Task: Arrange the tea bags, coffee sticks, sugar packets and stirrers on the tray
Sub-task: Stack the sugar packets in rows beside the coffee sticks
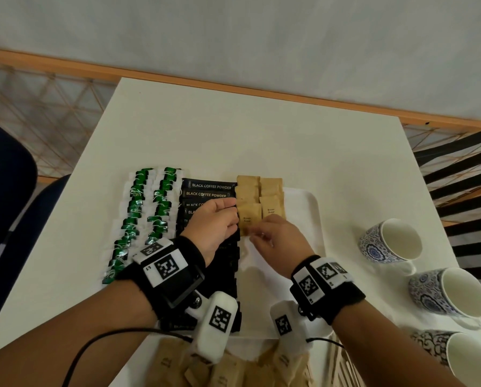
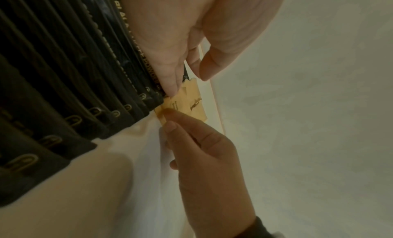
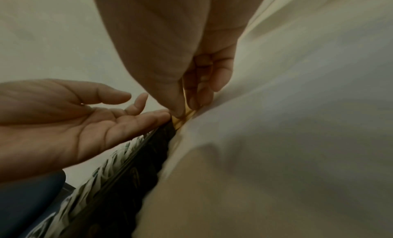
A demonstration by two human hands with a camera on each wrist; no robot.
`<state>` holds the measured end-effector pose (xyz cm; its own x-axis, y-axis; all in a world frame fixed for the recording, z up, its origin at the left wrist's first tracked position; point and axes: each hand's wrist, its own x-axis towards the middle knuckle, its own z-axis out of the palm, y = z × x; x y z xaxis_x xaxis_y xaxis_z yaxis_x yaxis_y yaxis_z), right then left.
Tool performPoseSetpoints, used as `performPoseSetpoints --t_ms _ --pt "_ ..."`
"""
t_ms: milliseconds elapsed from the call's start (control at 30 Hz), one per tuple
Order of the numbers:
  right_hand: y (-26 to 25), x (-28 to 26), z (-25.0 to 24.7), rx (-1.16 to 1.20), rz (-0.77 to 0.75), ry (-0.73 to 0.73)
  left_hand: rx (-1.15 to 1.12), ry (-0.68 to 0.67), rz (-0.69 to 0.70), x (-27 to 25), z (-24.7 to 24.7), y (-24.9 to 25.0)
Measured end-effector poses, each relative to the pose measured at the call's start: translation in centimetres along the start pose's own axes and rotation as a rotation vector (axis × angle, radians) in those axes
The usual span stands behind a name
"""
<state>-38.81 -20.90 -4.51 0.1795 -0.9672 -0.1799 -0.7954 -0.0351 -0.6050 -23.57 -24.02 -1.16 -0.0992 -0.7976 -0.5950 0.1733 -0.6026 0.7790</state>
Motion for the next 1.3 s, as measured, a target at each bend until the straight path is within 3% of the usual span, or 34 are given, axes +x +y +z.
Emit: performPoseSetpoints --t_ms 200,367,567,700,800,1100,1300 --pt "-0.9 -0.3 -1.5 0.001 0.026 -0.03 0.025 0.0 0.028 -1.3 -0.6 0.6" --pt "-2.1 -4.0 -3.2 0.003 0.055 -0.042 0.137 -0.074 0.038 -4.6 -2.0 0.3" --pt "-2.7 -11.5 -2.5 -0.1 0.083 -0.179 0.527 -0.297 0.029 -9.5 -4.4 -2.2" --pt "-2.3 -16.2 -1.1 -0.21 0.123 -0.223 0.808 -0.387 0.154 -11.8 -6.3 -4.5" --pt "-2.1 -18.5 0.2 -0.328 0.071 -0.262 0.905 -0.402 0.205 -13.1 -7.5 -6.5" --pt "-2.9 -19.1 2.7 -0.438 0.095 -0.249 1.637 -0.512 0.412 -14.8 -8.4 -10.4" --pt "-4.5 -18.7 3.1 -0.526 0.04 -0.261 1.811 -0.489 0.51 -14.7 -6.9 -10.7"
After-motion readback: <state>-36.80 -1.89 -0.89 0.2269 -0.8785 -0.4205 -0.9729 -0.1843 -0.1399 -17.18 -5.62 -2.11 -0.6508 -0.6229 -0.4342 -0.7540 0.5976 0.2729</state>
